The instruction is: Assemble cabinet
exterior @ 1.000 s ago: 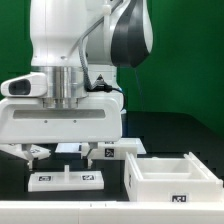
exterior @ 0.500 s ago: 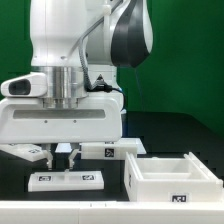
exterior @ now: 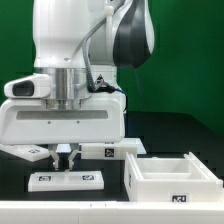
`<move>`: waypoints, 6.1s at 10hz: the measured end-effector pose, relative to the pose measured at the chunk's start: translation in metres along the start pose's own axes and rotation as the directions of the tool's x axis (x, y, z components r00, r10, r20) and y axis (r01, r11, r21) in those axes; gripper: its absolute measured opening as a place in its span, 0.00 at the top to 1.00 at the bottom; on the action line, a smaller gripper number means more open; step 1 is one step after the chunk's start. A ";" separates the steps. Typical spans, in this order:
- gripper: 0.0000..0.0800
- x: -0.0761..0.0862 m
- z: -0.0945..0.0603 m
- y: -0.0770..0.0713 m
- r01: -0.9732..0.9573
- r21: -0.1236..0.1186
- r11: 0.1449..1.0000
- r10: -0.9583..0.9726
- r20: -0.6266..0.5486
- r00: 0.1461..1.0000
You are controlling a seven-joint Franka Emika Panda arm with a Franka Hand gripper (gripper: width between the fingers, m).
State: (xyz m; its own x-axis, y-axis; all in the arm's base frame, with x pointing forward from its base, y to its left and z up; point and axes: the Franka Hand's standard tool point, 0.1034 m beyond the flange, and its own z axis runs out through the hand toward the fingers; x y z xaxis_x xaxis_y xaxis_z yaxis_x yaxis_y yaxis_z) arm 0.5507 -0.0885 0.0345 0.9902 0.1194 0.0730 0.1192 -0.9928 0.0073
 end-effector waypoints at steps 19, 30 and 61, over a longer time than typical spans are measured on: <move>0.38 -0.015 0.023 0.000 -0.013 -0.005 1.000 0.014 0.032 0.999; 0.92 -0.022 -0.019 -0.022 -0.143 0.007 0.990 0.143 0.002 0.990; 0.92 -0.101 -0.034 -0.226 -0.979 -0.179 -0.095 0.990 -0.124 -0.074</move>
Offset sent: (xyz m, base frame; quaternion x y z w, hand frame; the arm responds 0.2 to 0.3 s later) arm -0.0039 0.0002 -0.0130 0.0054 0.0078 0.0104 0.9999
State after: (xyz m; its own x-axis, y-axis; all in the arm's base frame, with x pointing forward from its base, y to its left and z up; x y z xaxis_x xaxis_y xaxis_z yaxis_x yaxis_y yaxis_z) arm 0.4211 0.1239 0.0594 0.0358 -0.9915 0.1253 -0.9940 -0.0224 0.1067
